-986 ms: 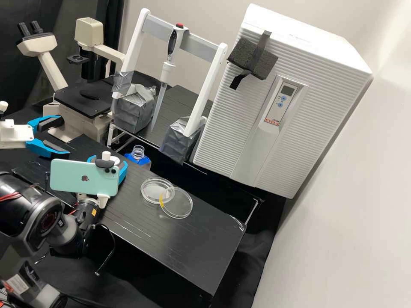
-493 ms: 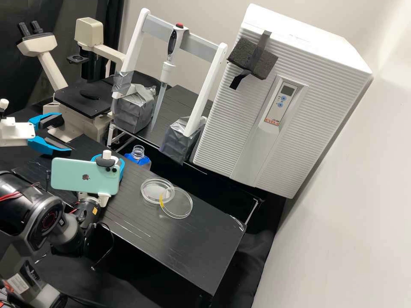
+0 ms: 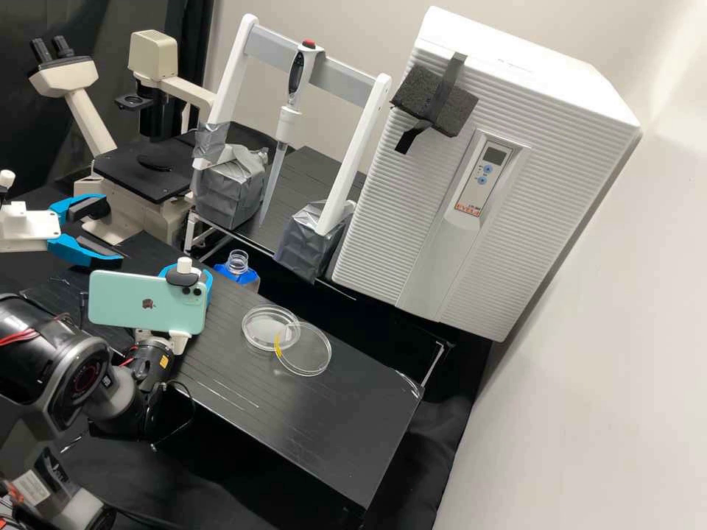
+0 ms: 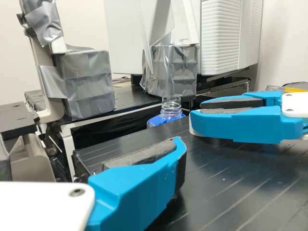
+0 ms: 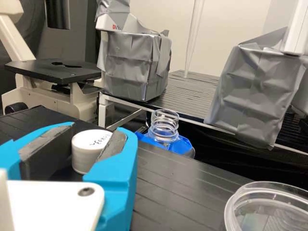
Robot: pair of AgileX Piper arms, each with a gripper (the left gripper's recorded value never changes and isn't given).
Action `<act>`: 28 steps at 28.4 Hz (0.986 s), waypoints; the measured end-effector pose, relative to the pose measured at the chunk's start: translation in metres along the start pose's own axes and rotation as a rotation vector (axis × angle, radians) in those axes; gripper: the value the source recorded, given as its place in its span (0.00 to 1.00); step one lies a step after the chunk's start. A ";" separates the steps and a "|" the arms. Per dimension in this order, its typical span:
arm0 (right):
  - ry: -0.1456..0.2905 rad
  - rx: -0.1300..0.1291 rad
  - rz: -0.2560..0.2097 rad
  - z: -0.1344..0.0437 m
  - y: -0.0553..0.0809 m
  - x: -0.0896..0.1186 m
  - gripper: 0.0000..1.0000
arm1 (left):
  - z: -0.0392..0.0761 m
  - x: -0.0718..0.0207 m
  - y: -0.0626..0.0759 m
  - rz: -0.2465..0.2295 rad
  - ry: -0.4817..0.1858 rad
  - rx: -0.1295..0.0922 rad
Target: Close the bottle
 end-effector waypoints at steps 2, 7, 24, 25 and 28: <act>0.000 0.000 0.000 0.000 0.000 0.000 0.00 | 0.000 0.0000 0.000 0.000 0.000 0.000; 0.011 -0.004 0.013 -0.001 0.004 0.004 0.00 | 0.000 0.0000 0.000 0.000 0.000 0.000; 0.027 -0.001 0.218 -0.012 0.047 0.047 0.00 | 0.001 0.0003 0.000 0.000 -0.003 -0.002; 0.029 -0.005 0.223 -0.014 0.048 0.049 0.00 | 0.001 0.0003 0.000 0.000 -0.003 -0.002; 0.042 -0.011 0.221 -0.016 0.049 0.056 0.00 | 0.001 0.0003 0.000 0.000 -0.003 -0.002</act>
